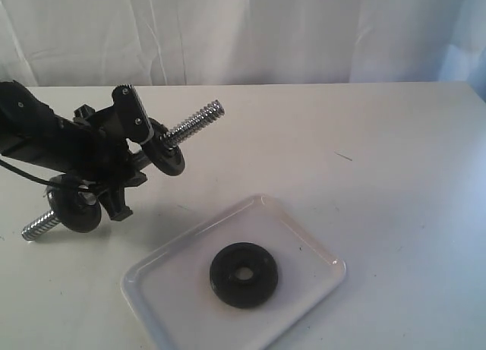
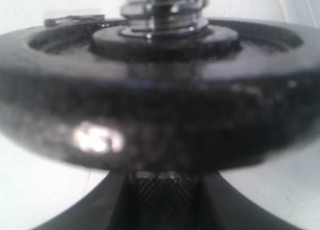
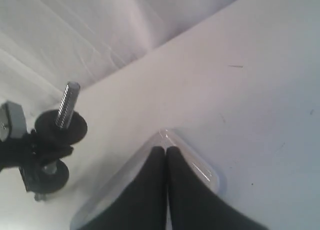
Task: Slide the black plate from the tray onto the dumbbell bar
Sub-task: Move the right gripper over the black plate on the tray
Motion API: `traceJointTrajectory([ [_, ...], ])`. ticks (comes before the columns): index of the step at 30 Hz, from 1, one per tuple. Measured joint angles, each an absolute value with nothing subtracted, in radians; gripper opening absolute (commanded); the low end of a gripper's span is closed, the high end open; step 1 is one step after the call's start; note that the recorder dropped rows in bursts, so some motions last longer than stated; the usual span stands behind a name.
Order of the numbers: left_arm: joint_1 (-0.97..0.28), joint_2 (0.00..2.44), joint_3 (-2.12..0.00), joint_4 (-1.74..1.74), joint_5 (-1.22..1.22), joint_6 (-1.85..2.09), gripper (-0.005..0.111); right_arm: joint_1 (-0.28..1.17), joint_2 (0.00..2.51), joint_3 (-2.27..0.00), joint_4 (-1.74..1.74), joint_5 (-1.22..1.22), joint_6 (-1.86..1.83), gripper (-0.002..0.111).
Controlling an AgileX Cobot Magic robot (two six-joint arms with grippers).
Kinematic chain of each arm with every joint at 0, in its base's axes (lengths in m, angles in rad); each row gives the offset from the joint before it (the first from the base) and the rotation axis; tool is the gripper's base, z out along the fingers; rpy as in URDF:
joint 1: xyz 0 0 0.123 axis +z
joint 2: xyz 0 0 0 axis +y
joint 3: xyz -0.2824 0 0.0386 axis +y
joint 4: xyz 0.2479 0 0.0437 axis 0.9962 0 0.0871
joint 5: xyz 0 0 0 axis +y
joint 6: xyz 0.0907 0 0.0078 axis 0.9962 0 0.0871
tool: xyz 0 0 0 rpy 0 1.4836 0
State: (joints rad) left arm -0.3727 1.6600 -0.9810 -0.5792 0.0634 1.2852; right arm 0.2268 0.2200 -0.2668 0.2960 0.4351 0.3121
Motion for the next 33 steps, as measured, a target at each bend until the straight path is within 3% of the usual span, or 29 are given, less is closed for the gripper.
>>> traceJointTrajectory([
  [8,-0.373,1.66,-0.981,-0.579,0.063,1.284,0.0,0.227,0.831,-0.642,0.339,0.654,-0.158,0.0],
  [14,-0.373,1.66,-0.981,-0.579,0.061,1.284,0.0,0.227,1.221,-0.769,0.441,0.692,-0.328,0.002],
  [16,-0.373,1.66,-0.981,-0.579,0.056,1.281,0.0,0.227,1.298,-0.792,0.533,0.728,-0.44,0.012],
  [18,-0.373,1.66,-0.981,-0.579,0.048,1.274,0.0,0.227,1.371,-0.814,0.657,0.809,-0.609,0.029],
  [21,-0.373,1.66,-0.981,-0.579,0.039,1.265,0.0,0.227,1.452,-0.84,0.843,0.931,-0.807,0.07],
  [23,-0.373,1.66,-0.981,-0.579,0.035,1.26,0.0,0.227,1.49,-0.861,0.921,0.986,-0.861,0.09],
  [25,-0.373,1.66,-0.981,-0.579,0.031,1.26,0.0,0.227,1.508,-0.882,0.958,0.997,-0.875,0.096],
  [33,-0.373,1.66,-0.981,-0.581,0.017,1.244,0.0,0.227,1.518,-0.953,1.006,0.947,-0.803,0.095],
])
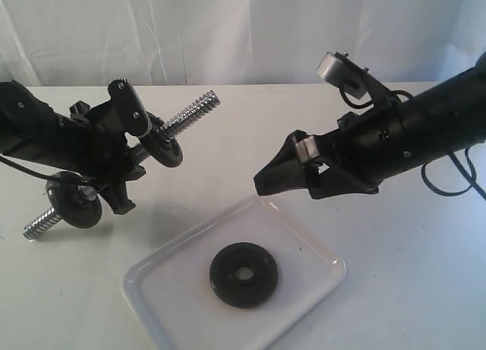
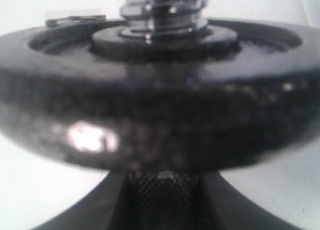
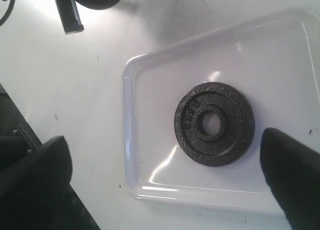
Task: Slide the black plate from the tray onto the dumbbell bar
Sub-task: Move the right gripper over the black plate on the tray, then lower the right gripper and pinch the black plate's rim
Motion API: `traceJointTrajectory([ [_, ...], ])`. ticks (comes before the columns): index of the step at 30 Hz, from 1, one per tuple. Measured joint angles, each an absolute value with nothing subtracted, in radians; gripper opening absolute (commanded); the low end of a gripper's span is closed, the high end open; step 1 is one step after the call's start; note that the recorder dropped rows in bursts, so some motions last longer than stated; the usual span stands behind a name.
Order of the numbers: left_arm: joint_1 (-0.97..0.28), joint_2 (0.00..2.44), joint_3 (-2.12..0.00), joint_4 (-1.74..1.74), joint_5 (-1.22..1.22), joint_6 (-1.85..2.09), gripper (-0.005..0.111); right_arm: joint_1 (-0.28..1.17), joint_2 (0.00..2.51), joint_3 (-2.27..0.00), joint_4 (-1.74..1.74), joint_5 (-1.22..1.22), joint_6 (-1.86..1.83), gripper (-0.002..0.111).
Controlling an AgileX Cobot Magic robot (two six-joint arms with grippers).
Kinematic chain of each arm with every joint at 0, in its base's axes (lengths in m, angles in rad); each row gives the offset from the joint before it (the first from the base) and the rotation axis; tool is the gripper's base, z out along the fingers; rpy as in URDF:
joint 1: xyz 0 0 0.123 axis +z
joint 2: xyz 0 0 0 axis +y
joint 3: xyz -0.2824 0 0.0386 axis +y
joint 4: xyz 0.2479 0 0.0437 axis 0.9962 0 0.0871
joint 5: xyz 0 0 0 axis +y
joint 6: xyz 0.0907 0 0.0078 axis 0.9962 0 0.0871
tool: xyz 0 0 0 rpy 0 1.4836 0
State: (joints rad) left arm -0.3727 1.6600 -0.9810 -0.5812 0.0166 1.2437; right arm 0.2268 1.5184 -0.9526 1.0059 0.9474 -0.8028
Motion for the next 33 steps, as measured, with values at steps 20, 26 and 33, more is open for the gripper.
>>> traceJointTrajectory([
  [20,-0.373,1.66,-0.981,-0.583,-0.014,1.216,0.0,0.5,1.555,-1.054,0.588,0.695,-0.533,0.095],
  [26,-0.373,1.66,-0.981,-0.583,-0.018,1.201,0.0,0.556,1.649,-1.06,0.576,0.668,-0.519,0.095],
  [33,-0.373,1.66,-0.981,-0.583,-0.024,1.191,0.0,0.573,1.716,-1.109,0.569,0.635,-0.494,0.095],
])
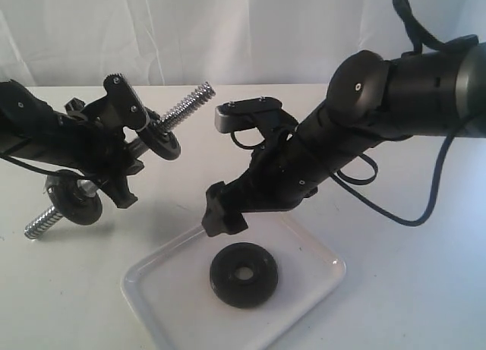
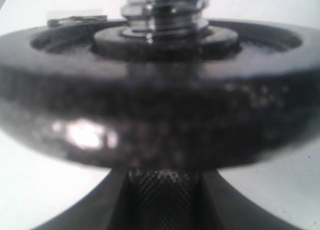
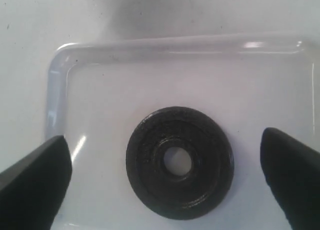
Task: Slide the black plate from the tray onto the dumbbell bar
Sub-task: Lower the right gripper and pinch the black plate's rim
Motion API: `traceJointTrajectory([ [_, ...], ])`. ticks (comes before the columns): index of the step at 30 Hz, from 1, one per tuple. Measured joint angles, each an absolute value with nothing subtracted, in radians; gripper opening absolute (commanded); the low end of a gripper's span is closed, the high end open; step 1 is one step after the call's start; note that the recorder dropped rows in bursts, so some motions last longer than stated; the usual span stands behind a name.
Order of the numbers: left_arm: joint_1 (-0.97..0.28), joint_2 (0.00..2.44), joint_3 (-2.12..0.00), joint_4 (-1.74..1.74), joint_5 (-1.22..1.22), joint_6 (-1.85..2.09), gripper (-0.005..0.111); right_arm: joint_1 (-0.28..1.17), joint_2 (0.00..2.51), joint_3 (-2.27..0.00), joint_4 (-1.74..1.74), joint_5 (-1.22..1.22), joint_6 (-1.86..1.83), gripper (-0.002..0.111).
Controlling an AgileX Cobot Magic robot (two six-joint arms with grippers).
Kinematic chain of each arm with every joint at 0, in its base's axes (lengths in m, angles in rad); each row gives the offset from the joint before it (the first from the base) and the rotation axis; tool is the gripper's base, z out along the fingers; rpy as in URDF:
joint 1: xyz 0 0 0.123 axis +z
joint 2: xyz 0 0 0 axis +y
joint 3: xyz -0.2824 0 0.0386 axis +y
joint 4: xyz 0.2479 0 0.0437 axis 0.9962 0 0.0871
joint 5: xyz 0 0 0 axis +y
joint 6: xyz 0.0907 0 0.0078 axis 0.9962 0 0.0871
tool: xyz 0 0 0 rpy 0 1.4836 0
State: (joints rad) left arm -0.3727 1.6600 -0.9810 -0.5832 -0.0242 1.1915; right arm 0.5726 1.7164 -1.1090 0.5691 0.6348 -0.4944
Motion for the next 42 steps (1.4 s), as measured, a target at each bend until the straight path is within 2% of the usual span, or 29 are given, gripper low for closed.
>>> traceJointTrajectory([
  [14,-0.373,1.66,-0.981,-0.58,-0.034,1.168,0.0,0.583,1.843,-1.157,0.538,0.7,-0.476,0.095],
  [25,-0.373,1.66,-0.981,-0.58,-0.034,1.16,0.0,0.689,1.881,-1.248,0.225,0.766,-0.283,0.095],
  [42,-0.373,1.66,-0.981,-0.58,-0.038,1.146,0.0,0.716,1.948,-1.261,0.186,0.784,-0.249,0.095],
])
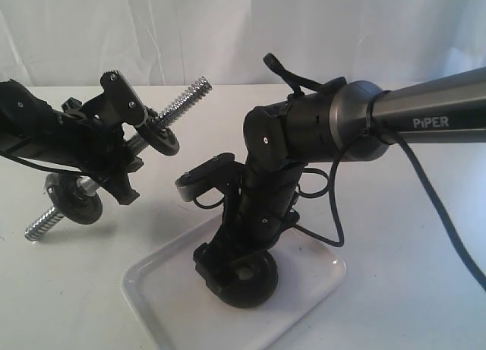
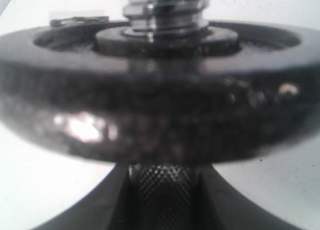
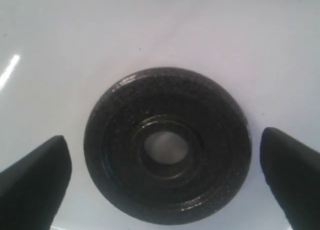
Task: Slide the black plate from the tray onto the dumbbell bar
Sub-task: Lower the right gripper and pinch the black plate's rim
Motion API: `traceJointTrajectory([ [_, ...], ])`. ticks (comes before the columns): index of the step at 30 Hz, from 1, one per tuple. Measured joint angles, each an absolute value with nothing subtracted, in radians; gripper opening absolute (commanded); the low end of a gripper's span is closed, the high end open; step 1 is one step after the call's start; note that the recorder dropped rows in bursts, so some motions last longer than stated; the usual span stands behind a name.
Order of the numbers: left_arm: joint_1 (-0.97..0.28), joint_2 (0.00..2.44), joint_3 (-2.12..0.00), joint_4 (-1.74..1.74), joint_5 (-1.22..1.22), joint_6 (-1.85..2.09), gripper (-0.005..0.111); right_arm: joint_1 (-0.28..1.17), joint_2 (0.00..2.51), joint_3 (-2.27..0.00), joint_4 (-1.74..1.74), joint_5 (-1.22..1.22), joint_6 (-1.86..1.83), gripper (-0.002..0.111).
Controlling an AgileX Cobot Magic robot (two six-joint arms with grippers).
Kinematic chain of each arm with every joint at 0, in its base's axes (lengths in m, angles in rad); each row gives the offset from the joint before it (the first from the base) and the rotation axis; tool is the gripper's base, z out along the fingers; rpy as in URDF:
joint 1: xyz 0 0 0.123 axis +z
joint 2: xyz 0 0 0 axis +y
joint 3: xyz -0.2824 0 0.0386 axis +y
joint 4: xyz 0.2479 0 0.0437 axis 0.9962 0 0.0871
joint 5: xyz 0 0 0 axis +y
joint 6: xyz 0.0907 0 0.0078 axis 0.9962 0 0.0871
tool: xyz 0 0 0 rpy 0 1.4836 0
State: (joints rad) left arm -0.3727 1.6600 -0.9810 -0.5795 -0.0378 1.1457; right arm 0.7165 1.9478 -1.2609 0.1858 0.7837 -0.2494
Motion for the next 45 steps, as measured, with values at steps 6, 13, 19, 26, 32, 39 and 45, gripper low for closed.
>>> traceJointTrajectory([
  [6,-0.373,1.66,-0.981,-0.58,-0.04,1.142,0.0,0.716,1.948,-1.261,0.184,0.784,-0.247,0.095],
  [13,-0.373,1.66,-0.981,-0.58,-0.04,1.14,0.0,0.716,1.948,-1.261,0.184,0.782,-0.216,0.103],
  [19,-0.373,1.66,-0.981,-0.58,-0.04,1.138,0.0,0.716,1.948,-1.261,0.184,0.775,-0.211,0.103],
  [26,-0.373,1.66,-0.981,-0.578,-0.04,1.134,0.0,0.716,1.948,-1.261,0.184,0.747,-0.211,0.103],
  [32,-0.373,1.66,-0.981,-0.578,-0.04,1.132,0.0,0.721,1.948,-1.261,0.182,0.756,-0.211,0.103],
  [39,-0.373,1.66,-0.981,-0.576,-0.04,1.13,0.0,0.761,1.948,-1.261,0.124,0.756,-0.208,0.103],
  [45,-0.373,1.66,-0.981,-0.576,-0.04,1.13,0.0,0.762,1.948,-1.261,0.081,0.756,-0.201,0.103],
])
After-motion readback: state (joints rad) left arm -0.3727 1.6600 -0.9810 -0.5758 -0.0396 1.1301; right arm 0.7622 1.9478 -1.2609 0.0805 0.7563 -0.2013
